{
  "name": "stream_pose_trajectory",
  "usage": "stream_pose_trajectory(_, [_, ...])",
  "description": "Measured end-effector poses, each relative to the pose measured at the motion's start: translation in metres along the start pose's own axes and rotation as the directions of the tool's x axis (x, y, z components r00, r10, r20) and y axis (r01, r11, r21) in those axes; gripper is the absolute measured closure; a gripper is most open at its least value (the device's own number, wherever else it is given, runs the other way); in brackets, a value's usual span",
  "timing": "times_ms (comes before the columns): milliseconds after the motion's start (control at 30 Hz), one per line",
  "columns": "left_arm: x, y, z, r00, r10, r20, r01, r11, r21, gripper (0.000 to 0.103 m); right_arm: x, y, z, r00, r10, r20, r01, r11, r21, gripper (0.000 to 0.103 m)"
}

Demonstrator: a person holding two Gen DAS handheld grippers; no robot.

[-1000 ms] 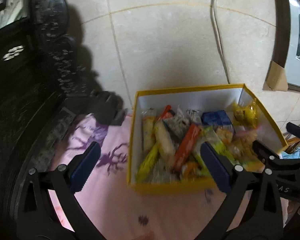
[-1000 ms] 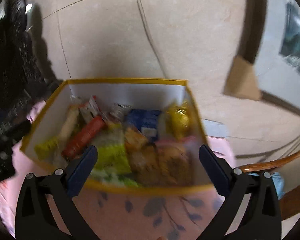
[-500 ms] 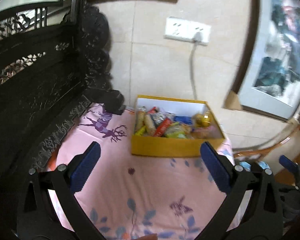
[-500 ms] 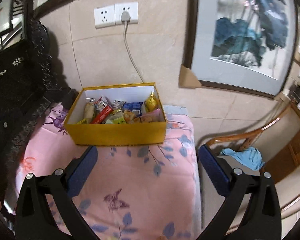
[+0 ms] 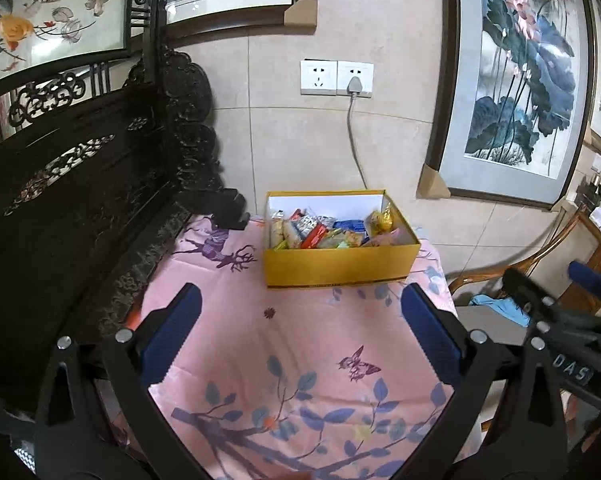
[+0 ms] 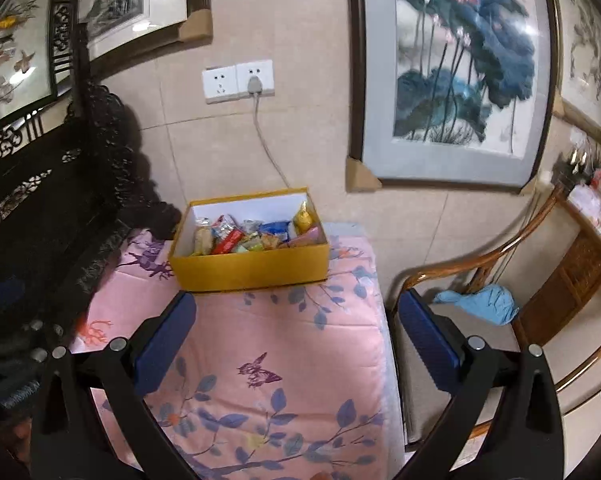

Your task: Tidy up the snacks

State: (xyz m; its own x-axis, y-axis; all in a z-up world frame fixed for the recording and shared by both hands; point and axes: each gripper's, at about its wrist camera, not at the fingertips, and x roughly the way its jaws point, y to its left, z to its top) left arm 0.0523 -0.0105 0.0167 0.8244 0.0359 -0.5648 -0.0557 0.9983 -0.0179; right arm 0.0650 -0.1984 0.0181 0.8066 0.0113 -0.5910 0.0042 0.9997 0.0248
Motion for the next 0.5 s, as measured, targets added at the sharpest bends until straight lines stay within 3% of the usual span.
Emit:
stream_pose_trajectory(233, [-0.023,0.016,-0.006,0.998,0.004,0.070,-0.004,1.000,0.004,0.002,-0.018,0.007,-0.002,0.999,-0.042,0.013,0.043,0.998,-0.035,0.001])
stream_pose_trajectory(500, [-0.026,0.021,-0.007,1.000,-0.010,0.025,0.012,0.998,-0.061,0.002,-0.033,0.005,0.003,0.998,-0.053,0.035,0.055,0.996,-0.069,0.001])
